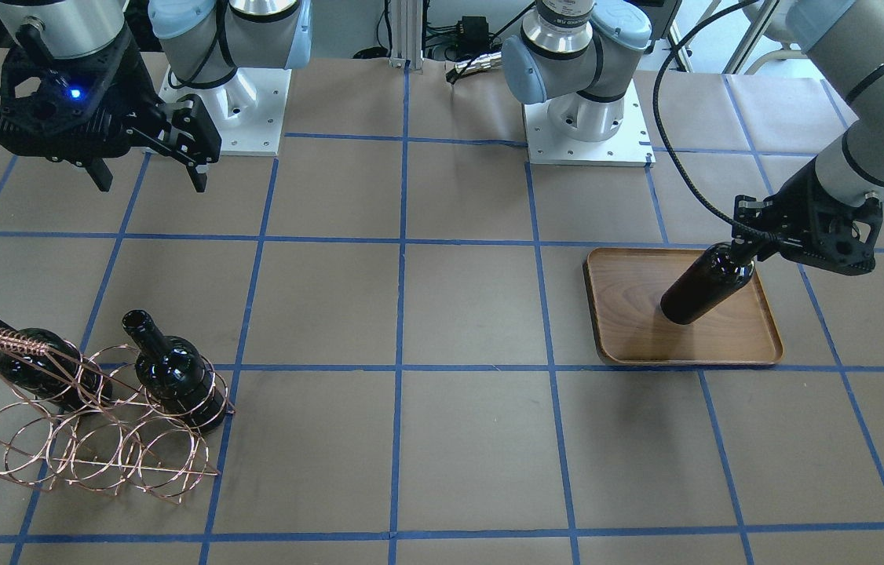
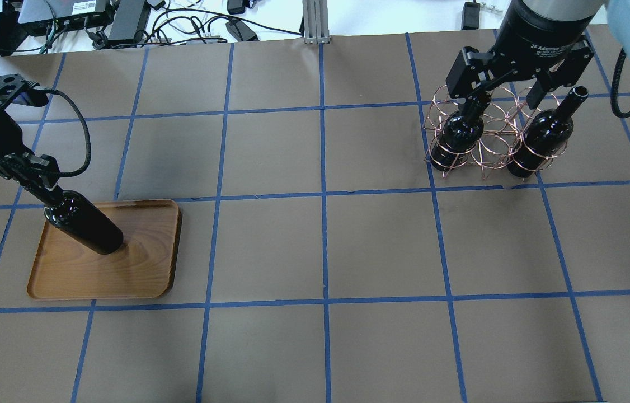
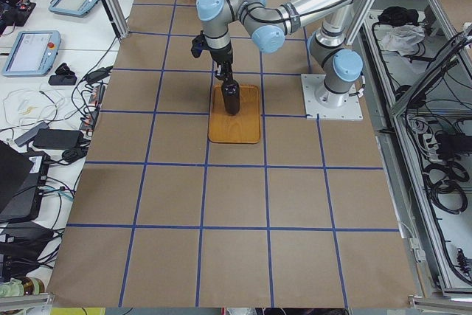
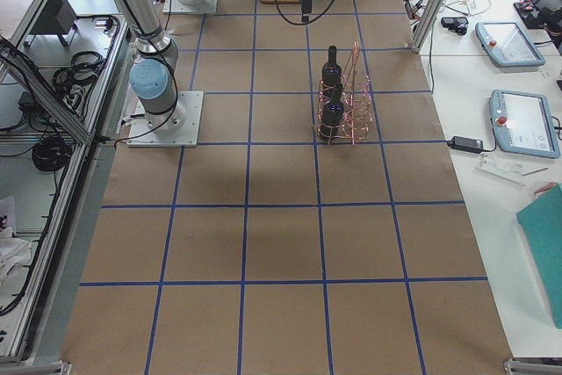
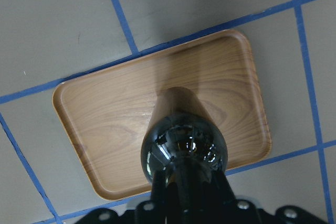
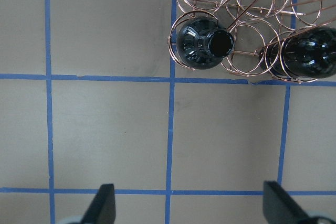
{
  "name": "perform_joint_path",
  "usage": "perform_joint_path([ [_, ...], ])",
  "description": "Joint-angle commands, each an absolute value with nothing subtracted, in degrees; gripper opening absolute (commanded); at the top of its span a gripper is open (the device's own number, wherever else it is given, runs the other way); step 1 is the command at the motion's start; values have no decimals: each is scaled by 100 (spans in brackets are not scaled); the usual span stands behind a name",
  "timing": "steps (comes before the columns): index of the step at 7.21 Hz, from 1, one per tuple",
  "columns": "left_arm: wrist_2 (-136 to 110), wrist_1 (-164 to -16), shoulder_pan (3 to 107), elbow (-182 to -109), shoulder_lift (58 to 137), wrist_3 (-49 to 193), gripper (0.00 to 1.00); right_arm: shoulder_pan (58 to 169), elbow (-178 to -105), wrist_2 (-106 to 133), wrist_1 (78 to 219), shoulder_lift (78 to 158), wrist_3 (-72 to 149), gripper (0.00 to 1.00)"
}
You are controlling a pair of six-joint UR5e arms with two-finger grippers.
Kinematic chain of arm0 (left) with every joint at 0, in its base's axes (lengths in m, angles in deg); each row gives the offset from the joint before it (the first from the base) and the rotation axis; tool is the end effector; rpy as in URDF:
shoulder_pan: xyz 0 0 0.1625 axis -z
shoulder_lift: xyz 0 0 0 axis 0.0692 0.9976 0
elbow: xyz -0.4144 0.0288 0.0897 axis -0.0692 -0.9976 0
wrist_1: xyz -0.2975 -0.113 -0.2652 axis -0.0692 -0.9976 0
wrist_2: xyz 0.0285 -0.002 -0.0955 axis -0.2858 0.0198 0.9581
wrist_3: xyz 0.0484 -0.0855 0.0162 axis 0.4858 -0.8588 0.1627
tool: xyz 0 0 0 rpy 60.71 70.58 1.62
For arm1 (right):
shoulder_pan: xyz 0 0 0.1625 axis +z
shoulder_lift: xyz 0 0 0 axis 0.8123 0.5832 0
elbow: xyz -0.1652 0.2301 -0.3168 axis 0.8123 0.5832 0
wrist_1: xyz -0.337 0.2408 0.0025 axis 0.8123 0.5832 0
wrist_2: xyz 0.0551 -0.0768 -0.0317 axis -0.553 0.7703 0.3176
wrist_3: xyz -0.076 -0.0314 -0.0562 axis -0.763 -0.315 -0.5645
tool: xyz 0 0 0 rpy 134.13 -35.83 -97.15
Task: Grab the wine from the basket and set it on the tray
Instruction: 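Lay the bottle down on the wooden tray and open the left gripper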
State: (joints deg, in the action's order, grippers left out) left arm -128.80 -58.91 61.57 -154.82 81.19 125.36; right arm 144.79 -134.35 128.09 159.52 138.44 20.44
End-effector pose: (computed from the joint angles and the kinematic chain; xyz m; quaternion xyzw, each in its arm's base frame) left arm 0.0885 -0.4989 0.3828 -0.1255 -0.9888 -0.0806 0.0066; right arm 0.1346 -0.4914 0.5222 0.0192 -0.9995 0.0185 0.0138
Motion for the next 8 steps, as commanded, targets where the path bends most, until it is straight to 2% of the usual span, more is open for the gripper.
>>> perform_joint_path([
  [1,-12873,-5901,6133,-15483,8160,12532,8,14485,-13435,12812,15948,13846,2036,100],
  [2,-12873,-5909,6133,-15483,8151,12479,52,14485,-13435,12812,15939,13846,2036,100],
  [3,-12873,-5953,6133,-15474,8116,12462,100,14485,-13435,12812,15939,13846,2036,100],
  [6,-12927,-6226,6238,-15334,7880,11656,100,14476,-13435,12803,15948,13838,2053,100],
  [8,-12533,-6261,6562,-14975,7756,11033,100,14476,-13435,12812,15948,13838,2044,100],
])
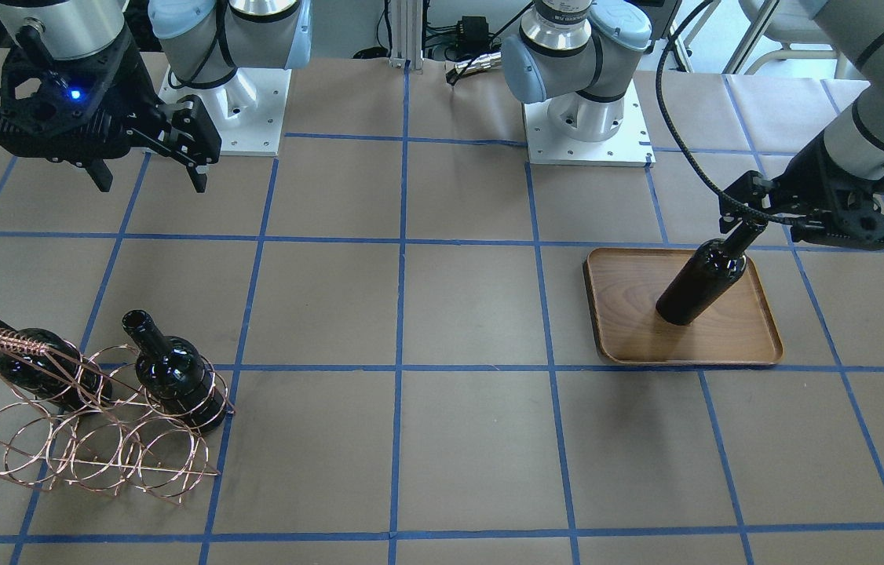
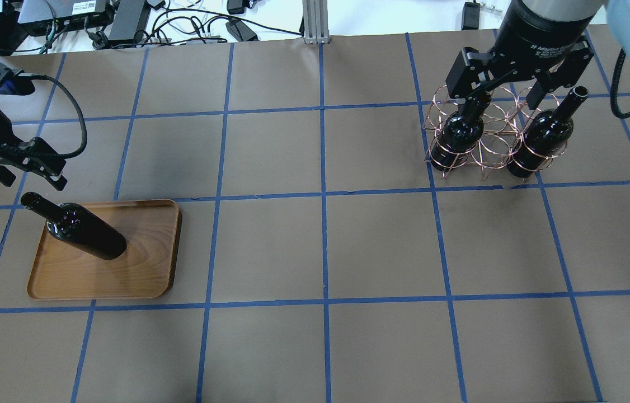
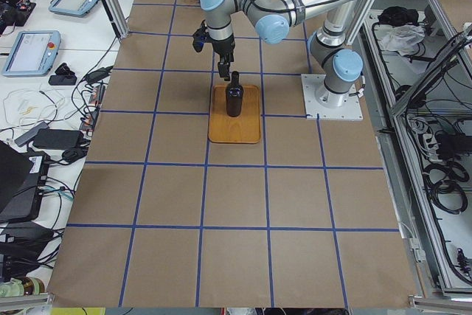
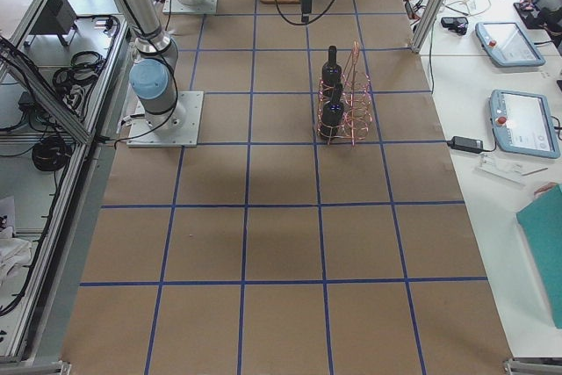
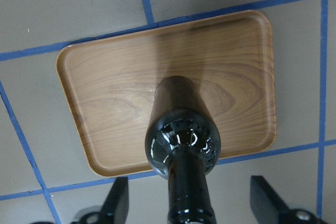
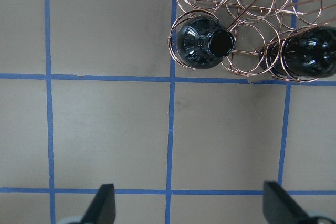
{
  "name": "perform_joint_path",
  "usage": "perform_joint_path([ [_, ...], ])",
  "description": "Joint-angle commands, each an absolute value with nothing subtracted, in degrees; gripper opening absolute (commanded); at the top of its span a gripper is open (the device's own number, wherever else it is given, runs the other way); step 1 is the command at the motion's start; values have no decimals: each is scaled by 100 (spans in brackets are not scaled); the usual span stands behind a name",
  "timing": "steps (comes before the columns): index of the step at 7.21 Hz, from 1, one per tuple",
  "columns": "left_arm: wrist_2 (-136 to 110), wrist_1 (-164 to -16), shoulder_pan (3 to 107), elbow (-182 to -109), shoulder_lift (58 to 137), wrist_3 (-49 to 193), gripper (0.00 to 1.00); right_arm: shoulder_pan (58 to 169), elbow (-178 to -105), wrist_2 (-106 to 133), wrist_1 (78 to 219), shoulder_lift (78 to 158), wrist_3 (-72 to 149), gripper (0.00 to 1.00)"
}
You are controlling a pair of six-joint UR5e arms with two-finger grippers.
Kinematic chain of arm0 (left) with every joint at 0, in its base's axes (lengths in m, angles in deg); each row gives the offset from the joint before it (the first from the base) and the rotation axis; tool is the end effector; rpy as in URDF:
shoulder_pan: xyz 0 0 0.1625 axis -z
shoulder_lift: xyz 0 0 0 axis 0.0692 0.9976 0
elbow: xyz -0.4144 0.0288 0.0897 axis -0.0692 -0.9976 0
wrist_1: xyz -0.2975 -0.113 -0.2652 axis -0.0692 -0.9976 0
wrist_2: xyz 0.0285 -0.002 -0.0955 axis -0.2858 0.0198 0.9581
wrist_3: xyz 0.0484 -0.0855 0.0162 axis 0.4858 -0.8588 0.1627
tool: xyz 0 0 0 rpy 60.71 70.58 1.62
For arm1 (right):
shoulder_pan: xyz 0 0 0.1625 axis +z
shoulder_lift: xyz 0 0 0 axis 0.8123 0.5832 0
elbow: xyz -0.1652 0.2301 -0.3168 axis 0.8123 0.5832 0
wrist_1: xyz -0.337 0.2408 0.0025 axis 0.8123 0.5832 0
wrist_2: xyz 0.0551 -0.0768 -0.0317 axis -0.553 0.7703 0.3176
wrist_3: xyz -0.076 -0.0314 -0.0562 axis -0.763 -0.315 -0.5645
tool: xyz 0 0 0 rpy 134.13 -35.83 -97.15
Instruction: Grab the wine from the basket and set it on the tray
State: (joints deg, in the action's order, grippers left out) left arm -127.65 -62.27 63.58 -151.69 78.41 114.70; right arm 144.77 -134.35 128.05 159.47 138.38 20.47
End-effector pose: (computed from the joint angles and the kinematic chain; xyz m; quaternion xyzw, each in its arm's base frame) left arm 0.0660 -0.4948 0.4270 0.0493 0.9972 0.0565 0.0027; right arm 0.1345 -0.4918 0.5216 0.0188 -0.9996 0.0175 0.0134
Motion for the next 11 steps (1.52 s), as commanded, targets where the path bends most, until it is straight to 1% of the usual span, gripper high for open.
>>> perform_joint_path([
  [1,-12530,-6261,6895,-14877,7651,10585,100,14476,-13435,12803,15948,13838,2044,100],
  [3,-12513,-6261,7659,-14841,7466,9811,100,14476,-13435,12812,15948,13838,2044,100],
  [5,-12478,-6278,8214,-14841,7343,9579,100,14476,-13435,12803,15956,13838,2044,100],
  [7,-12460,-6393,8418,-14867,7334,9570,100,14476,-13435,12803,15956,13838,2045,100],
  [9,-12469,-6681,8427,-14850,7142,9570,100,14476,-13435,12803,15956,13838,2053,100],
  [11,-12460,-6683,8427,-14850,7140,9578,100,14476,-13435,12794,15965,13838,2062,100],
])
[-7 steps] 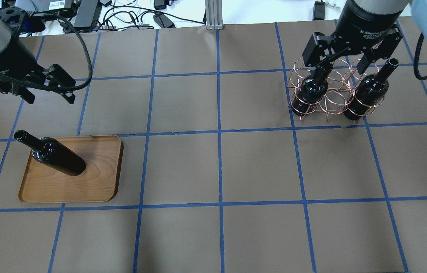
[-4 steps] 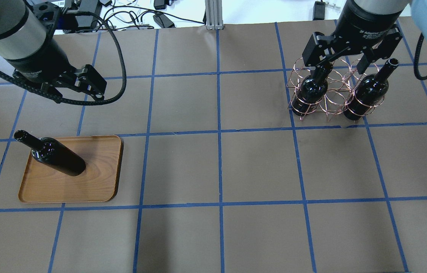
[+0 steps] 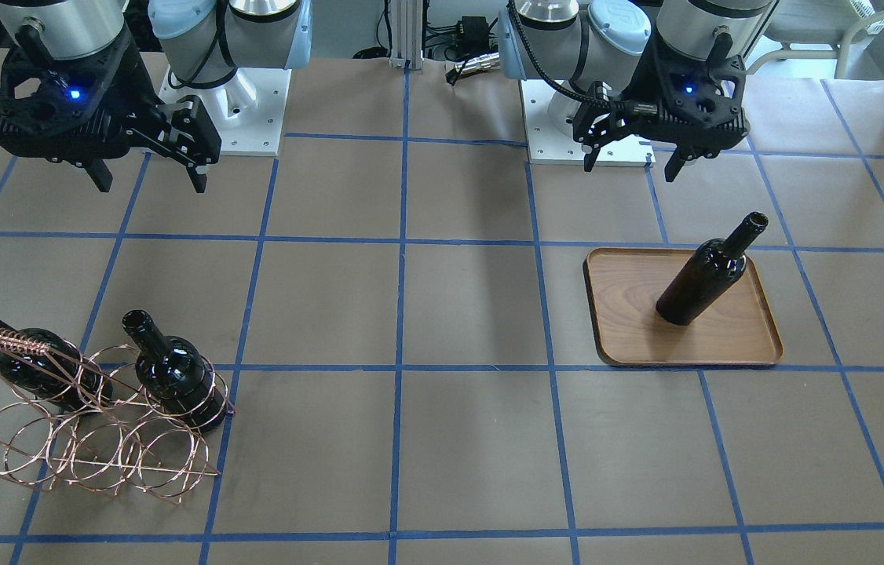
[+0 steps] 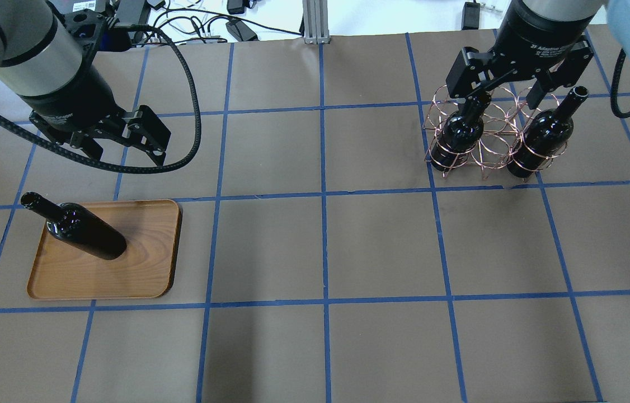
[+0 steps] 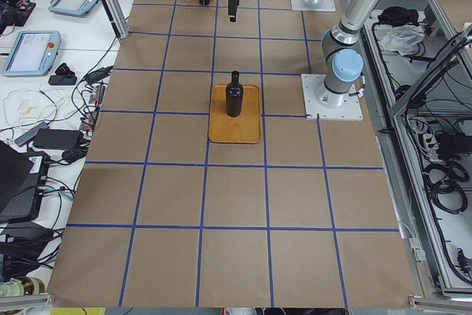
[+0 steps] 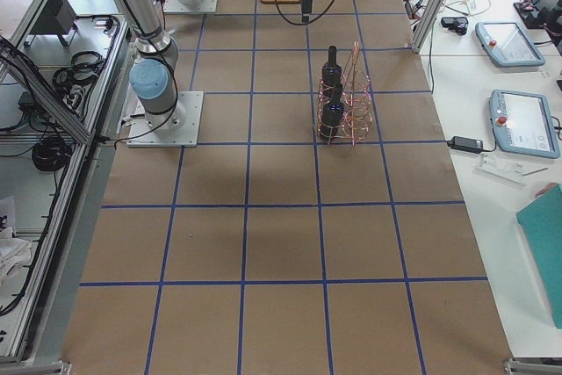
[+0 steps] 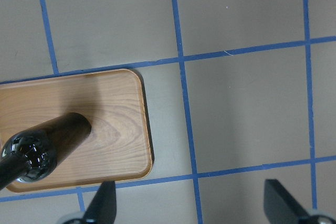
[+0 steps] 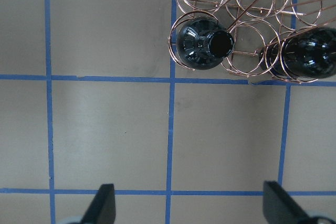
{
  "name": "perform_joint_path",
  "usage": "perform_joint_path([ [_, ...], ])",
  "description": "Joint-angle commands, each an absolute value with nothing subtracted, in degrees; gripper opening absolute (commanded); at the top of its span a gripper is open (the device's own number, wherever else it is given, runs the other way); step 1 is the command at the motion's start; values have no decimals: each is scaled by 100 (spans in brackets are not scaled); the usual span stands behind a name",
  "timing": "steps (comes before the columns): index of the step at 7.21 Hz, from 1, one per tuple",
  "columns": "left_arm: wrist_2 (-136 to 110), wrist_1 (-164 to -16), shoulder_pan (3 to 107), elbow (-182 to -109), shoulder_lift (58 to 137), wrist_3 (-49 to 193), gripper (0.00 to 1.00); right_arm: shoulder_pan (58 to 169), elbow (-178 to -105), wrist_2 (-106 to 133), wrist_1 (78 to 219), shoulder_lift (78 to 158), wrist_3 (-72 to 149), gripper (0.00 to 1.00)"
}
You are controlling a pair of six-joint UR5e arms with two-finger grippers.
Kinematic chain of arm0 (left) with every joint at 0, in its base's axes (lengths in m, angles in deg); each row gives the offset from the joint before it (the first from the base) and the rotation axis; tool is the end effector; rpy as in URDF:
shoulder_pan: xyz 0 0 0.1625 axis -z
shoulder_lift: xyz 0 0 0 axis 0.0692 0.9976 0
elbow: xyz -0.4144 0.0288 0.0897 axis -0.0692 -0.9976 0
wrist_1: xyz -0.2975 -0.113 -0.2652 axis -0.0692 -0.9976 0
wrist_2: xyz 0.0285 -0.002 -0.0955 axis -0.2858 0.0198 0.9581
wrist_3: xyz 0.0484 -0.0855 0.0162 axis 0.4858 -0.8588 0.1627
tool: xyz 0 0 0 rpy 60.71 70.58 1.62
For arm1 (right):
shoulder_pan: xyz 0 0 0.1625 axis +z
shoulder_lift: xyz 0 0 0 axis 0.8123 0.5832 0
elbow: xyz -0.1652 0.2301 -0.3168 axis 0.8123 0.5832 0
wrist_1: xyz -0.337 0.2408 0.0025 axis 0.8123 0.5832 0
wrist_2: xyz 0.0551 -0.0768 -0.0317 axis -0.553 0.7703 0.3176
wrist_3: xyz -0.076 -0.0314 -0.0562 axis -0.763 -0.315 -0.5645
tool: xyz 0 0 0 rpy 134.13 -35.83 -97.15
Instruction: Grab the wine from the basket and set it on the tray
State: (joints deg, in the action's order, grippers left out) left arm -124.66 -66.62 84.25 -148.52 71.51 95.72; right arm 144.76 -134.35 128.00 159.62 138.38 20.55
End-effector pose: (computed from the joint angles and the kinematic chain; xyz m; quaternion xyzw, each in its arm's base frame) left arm -0.1193 -0.4488 0.5025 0.0628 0.9980 0.0001 0.0005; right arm 0.1345 -0.4920 0.5218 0.0180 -0.9996 0.0188 0.0130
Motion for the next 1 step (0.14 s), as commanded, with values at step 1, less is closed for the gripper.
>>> perform_joint_path([
  [1,-12443,-6683,8427,-14850,7141,9579,100,14476,-13435,12794,15965,13838,2062,100],
])
